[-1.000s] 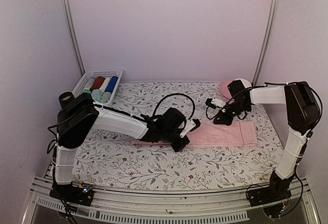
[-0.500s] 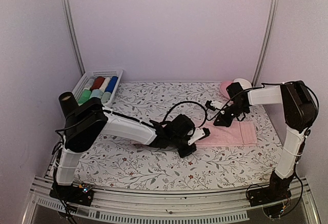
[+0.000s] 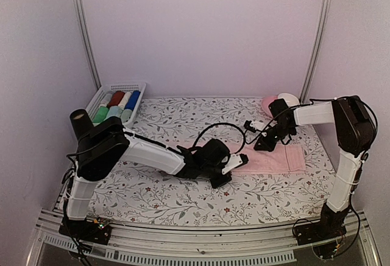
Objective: Roll the towels
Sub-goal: Smooth out the towel at the center of the board.
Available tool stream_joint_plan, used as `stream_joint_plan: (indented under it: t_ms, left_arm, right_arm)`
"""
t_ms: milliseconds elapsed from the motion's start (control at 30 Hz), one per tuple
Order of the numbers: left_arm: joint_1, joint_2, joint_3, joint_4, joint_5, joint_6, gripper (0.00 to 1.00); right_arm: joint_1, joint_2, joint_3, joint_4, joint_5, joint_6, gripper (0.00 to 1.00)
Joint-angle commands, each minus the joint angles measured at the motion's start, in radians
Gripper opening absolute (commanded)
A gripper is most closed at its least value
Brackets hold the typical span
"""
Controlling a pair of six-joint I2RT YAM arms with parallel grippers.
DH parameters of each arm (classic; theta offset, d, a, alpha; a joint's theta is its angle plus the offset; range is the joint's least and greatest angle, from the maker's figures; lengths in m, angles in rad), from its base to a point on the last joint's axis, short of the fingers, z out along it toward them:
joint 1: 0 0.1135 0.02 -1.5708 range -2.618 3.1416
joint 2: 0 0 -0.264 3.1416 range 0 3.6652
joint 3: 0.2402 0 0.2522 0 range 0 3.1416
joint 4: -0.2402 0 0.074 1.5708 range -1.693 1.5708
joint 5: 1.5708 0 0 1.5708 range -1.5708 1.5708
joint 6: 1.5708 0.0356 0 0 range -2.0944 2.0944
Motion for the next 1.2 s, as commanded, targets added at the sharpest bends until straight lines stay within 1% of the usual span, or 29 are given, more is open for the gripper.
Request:
stream_joint_plan:
  t_ms: [0,100,433,600,900,1167]
  left_arm:
    - [-0.007,-0.053,-0.042,0.049,-0.003,0.025,0.01]
    - [-0.005,-0.052,-0.039,0.040,-0.031,0.034,0.01]
    - [0.001,-0.093,-0.068,0.071,-0.024,0.038,0.06]
    - [0.000,-0.123,-0.100,0.113,-0.030,0.048,0.11]
    - [0.001,-0.059,-0.069,0.078,-0.089,0.086,0.12]
    - [0.001,-0.052,-0.075,0.078,-0.082,0.095,0.13]
  right_arm:
    - [0.005,0.013,0.000,0.009,0.006,0.001,0.12]
    - [0.005,0.017,-0.002,0.009,0.010,0.000,0.12]
    - [0.005,0.027,-0.004,0.010,0.021,-0.001,0.12]
    - [0.005,0.038,-0.004,0.008,0.021,-0.003,0.12]
    - [0.004,0.042,-0.004,0.005,0.020,-0.003,0.13]
    - [0.005,0.045,-0.006,0.003,0.020,-0.004,0.12]
